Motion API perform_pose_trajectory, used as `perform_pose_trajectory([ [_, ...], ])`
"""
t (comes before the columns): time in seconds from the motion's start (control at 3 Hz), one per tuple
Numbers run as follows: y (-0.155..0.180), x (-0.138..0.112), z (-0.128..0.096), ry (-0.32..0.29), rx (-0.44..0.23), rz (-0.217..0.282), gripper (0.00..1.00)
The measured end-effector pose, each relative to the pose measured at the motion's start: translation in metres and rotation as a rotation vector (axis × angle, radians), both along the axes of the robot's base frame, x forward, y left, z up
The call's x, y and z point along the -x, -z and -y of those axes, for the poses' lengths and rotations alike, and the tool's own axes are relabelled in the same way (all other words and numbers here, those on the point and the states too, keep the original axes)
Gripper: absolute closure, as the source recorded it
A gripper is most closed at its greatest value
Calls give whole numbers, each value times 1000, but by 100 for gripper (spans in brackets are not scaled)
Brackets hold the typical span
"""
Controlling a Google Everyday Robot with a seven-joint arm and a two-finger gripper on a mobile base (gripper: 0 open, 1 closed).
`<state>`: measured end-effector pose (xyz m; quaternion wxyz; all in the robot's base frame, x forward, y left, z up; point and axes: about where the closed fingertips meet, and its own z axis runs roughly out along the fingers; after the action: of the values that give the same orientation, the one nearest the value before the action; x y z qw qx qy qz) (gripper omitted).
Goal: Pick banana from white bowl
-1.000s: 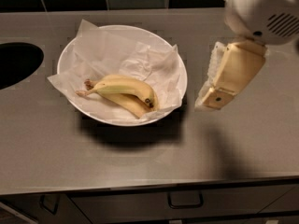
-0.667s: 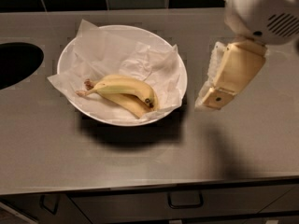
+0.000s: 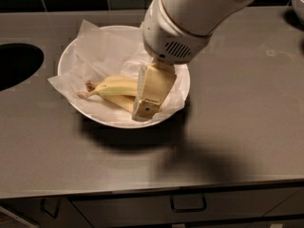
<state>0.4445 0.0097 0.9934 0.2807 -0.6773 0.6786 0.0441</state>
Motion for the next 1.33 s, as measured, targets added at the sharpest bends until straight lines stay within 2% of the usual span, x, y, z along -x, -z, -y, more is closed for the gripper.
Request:
perform_pose_trajectory([
  [0.33,0,0,0,0,0,0,0],
  [0.67,4,-17,-13,-24,4,-25,0],
  [1.0,18,-37,-23,-27,25,-81,5],
  [1.33,38,-49,-20,10,48,-137,12],
])
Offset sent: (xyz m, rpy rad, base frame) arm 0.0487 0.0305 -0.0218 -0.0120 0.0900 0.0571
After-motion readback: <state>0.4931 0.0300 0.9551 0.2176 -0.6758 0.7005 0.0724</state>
